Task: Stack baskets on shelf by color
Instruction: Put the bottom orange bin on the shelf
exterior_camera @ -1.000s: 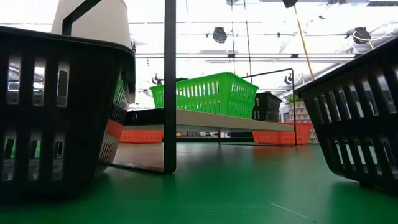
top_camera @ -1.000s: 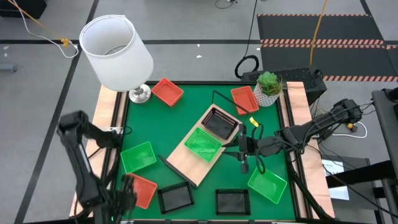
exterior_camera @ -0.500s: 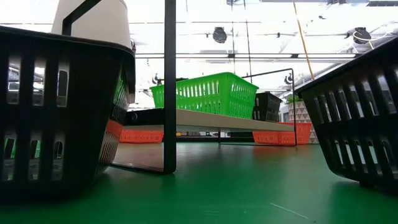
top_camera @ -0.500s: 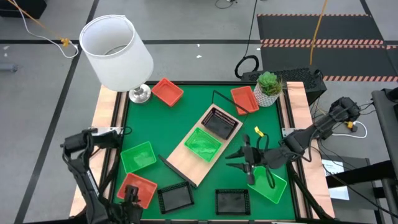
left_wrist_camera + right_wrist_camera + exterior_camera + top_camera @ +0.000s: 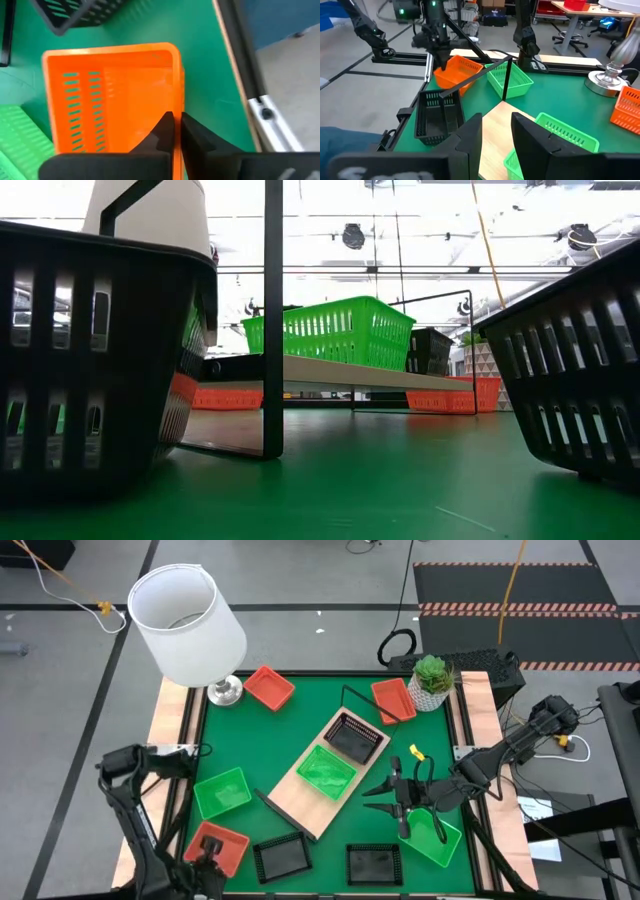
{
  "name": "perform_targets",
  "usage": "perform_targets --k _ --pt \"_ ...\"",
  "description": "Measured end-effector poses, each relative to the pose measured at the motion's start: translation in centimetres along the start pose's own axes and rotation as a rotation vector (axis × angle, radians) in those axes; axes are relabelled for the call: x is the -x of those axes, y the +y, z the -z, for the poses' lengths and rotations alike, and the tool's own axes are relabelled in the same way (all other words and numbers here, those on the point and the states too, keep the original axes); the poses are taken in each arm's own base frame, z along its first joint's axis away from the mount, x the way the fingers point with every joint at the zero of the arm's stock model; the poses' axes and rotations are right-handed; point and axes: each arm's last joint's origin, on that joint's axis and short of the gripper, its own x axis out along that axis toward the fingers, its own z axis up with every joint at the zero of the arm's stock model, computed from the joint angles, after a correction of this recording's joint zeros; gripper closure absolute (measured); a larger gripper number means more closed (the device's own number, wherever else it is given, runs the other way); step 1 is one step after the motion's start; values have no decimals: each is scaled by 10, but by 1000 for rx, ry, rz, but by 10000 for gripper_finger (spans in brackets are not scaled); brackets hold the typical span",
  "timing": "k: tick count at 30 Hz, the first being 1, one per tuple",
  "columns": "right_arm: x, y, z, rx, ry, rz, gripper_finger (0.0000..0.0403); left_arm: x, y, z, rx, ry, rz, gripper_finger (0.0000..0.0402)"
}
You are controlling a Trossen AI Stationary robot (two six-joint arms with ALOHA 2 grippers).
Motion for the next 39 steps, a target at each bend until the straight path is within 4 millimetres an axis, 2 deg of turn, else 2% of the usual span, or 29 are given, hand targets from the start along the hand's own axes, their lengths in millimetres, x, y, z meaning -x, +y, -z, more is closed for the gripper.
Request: perform_targets --k 6,11,16,21,26,32,35,39 --pt "0 0 0 50 0 0 305 44 28 -4 -72 -108 78 393" --pt "0 -2 -1 79 -3 5 305 88 58 -13 -204 -254 10 390" --pt "0 -4 -2 79 -6 13 305 132 78 -31 -356 -385 -65 393" --pt "0 -4 -1 80 -3 14 305 158 98 -49 -506 -467 -142 391" --pt "0 -4 -1 81 -1 14 305 169 122 -64 -582 -494 -272 393" --pt "0 -4 -1 81 -1 14 305 163 159 -87 -546 -472 -397 385" --pt "0 -4 -1 81 -1 14 305 153 178 -96 -498 -431 -425 394" --pt "0 -4 -1 82 0 14 305 133 192 -103 -461 -385 -390 388"
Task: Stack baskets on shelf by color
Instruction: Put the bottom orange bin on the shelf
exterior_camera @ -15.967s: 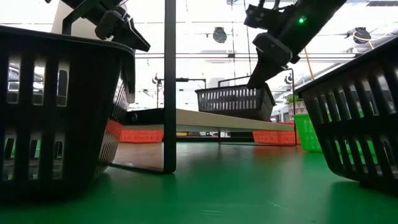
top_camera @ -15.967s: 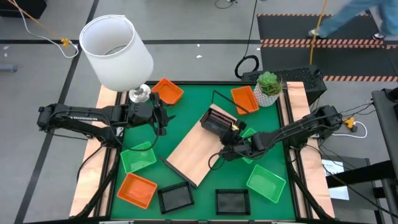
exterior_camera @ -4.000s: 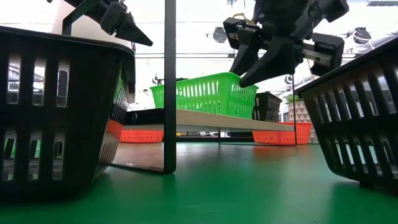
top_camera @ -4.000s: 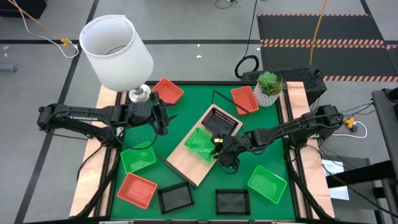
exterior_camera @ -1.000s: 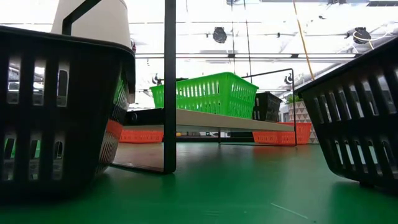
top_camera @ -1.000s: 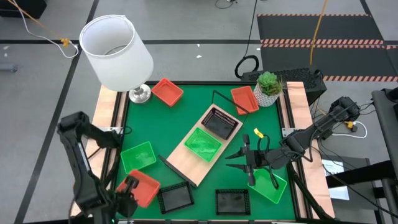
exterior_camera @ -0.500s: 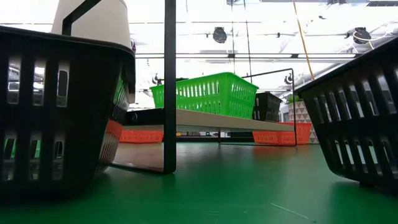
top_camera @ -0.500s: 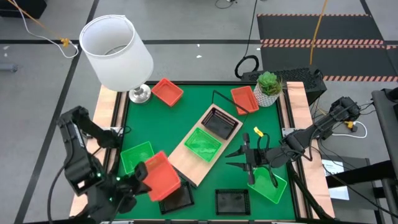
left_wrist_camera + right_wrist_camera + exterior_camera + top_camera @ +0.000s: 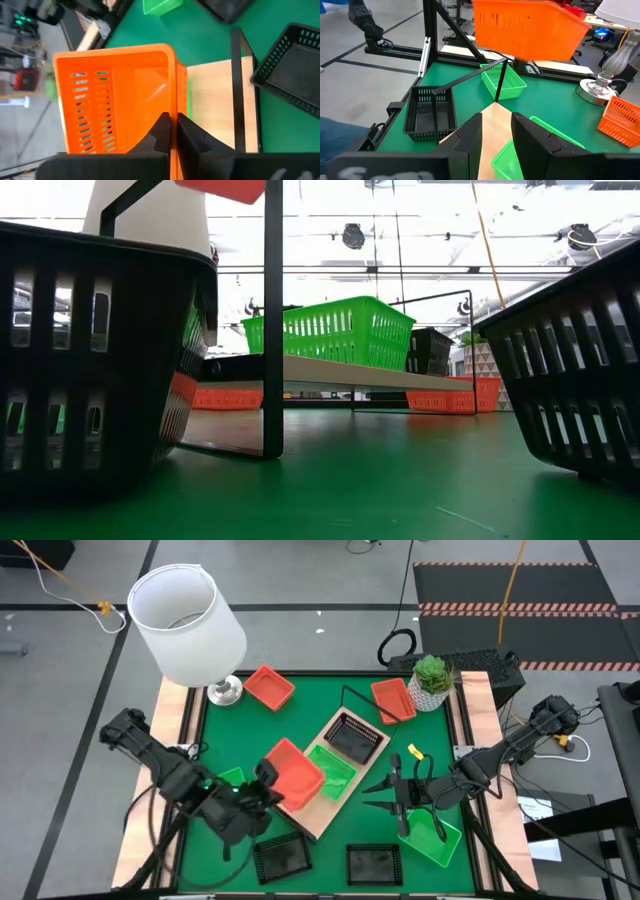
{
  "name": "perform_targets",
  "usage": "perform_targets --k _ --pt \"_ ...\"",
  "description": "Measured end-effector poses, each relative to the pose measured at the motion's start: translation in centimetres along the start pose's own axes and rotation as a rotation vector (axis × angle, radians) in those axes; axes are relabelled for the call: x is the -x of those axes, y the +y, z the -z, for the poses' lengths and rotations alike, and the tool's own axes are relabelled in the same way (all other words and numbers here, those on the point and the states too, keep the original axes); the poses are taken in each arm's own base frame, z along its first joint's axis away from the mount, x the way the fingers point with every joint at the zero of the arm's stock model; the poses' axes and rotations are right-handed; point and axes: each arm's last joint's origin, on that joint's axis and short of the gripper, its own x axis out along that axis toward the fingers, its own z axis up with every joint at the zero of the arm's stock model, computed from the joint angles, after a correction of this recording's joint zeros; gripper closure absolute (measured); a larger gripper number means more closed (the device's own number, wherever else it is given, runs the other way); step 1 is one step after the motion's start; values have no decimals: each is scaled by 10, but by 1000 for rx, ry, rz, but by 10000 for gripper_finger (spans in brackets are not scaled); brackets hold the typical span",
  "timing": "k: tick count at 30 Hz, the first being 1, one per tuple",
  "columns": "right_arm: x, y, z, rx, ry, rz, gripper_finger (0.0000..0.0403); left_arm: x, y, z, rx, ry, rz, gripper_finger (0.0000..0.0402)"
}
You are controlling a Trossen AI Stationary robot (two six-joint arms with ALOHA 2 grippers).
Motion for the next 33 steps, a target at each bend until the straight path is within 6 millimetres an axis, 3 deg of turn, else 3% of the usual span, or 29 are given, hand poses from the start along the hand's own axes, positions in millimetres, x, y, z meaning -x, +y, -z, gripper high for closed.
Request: perform_targets --k 6,10,16,24,33 --pt "-5 2 -6 50 -73 19 303 -36 -9 14 -50 101 41 388" --pt "-24 9 -8 168 -97 35 292 -49 -9 21 -39 124 78 394" --pt "-68 9 -32 213 -34 102 266 -58 -4 25 -1 107 95 382" --pt "-118 -6 -29 268 125 65 262 -60 -5 23 14 72 126 384" --pt "-138 -13 -19 359 169 25 278 -59 -8 22 12 70 130 392"
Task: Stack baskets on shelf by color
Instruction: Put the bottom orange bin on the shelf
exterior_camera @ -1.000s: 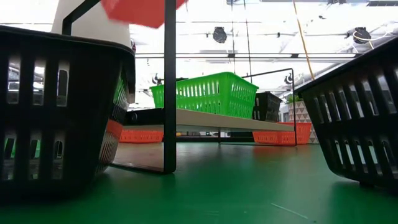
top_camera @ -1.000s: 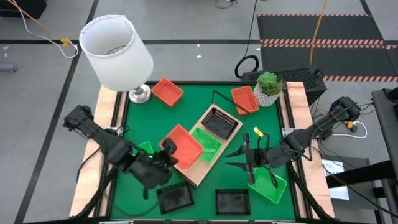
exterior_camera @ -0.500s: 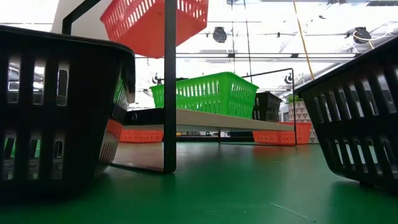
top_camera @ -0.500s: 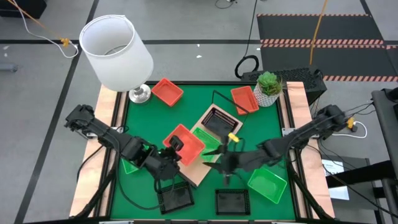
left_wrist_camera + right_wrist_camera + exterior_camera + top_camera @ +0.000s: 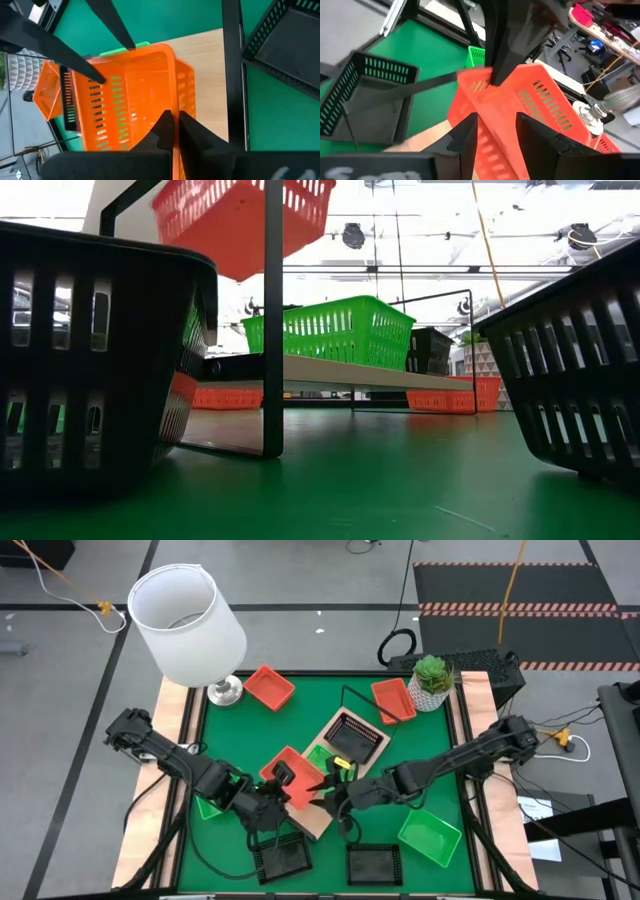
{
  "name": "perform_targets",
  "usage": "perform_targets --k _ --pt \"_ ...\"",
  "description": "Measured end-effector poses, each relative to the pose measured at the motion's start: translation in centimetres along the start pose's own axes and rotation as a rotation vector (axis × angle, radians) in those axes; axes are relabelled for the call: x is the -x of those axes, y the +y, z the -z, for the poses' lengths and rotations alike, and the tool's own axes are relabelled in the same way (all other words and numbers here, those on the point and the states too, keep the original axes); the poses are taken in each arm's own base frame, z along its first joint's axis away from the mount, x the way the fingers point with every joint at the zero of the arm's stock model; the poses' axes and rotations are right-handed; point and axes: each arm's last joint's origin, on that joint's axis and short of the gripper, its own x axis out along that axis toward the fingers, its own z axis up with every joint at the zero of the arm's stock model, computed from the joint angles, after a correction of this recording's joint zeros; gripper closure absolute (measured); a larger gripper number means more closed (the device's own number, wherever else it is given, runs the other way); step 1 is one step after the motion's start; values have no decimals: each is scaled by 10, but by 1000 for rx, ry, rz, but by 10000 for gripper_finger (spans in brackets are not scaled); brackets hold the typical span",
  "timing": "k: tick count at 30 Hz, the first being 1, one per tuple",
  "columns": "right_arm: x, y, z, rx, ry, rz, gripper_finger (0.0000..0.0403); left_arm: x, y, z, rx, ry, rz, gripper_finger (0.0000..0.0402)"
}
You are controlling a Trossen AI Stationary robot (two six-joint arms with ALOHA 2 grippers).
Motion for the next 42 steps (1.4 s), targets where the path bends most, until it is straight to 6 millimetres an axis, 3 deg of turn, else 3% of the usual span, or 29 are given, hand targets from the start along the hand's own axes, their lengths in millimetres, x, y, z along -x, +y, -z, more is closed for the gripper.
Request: perform_targets --k 6,11,14,22,31,36,42 --pt "-1 2 0 36 -14 -61 315 1 -1 -2 19 -13 -2 381" --pt "-1 3 2 63 1 -77 364 1 -2 -3 16 -17 -6 394" --pt "-1 3 2 84 -1 -94 393 1 -2 -3 48 -19 -13 379" --pt "-1 4 6 139 22 -124 395 3 -2 -10 150 -83 -31 284" --pt "1 13 7 241 -12 -256 398 19 -26 -27 193 -179 -114 197" --pt "0 16 16 300 -11 -302 398 32 -39 -30 201 -197 -189 187" --pt "-3 19 28 336 -2 -347 398 49 -43 -28 214 -243 -198 206"
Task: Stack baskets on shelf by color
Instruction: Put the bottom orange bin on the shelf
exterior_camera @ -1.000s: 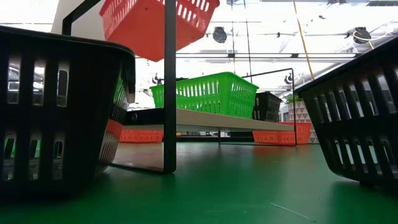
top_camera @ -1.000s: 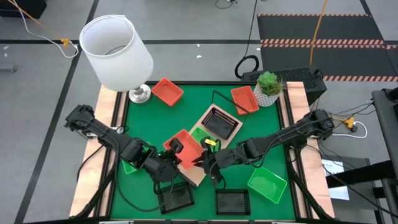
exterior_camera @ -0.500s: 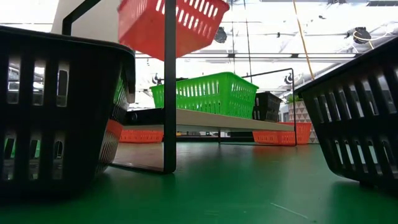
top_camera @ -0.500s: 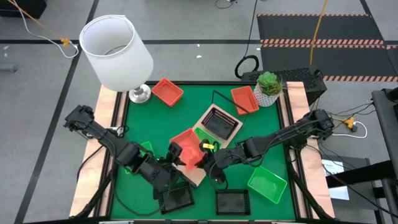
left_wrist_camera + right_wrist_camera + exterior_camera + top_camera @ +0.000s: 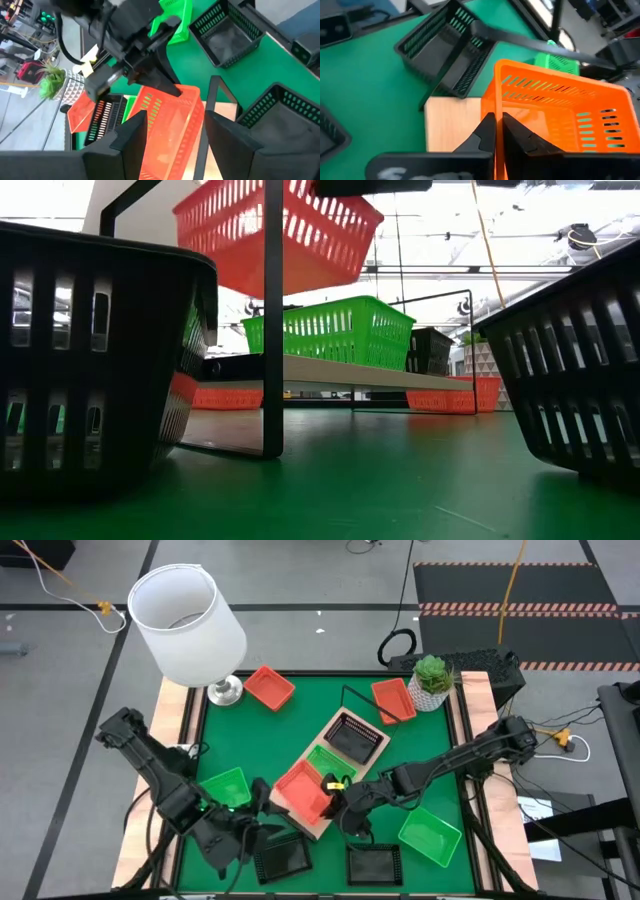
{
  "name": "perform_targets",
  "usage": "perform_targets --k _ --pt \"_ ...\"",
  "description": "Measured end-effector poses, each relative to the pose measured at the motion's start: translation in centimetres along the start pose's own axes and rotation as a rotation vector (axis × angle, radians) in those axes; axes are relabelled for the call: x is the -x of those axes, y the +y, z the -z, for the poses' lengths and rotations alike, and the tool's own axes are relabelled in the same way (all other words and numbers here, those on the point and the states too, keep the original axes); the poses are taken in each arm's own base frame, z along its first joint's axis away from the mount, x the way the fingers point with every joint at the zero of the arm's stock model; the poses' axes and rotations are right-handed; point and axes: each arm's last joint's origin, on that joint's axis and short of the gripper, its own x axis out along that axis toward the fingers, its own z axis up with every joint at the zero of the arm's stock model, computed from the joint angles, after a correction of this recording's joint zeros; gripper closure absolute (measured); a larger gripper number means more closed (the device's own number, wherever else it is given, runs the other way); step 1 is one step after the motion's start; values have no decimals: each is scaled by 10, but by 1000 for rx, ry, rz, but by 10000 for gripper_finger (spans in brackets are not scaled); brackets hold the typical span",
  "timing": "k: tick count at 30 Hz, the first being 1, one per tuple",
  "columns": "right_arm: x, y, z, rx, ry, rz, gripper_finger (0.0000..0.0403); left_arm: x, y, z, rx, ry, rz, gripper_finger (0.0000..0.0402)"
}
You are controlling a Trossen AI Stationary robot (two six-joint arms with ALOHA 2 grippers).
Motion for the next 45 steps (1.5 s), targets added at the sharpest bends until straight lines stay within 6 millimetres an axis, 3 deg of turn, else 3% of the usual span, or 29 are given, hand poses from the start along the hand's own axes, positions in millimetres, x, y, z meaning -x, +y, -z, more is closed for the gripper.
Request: perform_targets --k 13,37,45 --pt "-6 0 21 -5 -79 -105 398 8 6 0 45 -21 -2 254" --pt "-12 9 44 -2 -121 -147 398 8 5 1 43 -20 -2 254" --pt "-23 12 48 17 -115 -148 383 8 6 1 39 -21 -2 254"
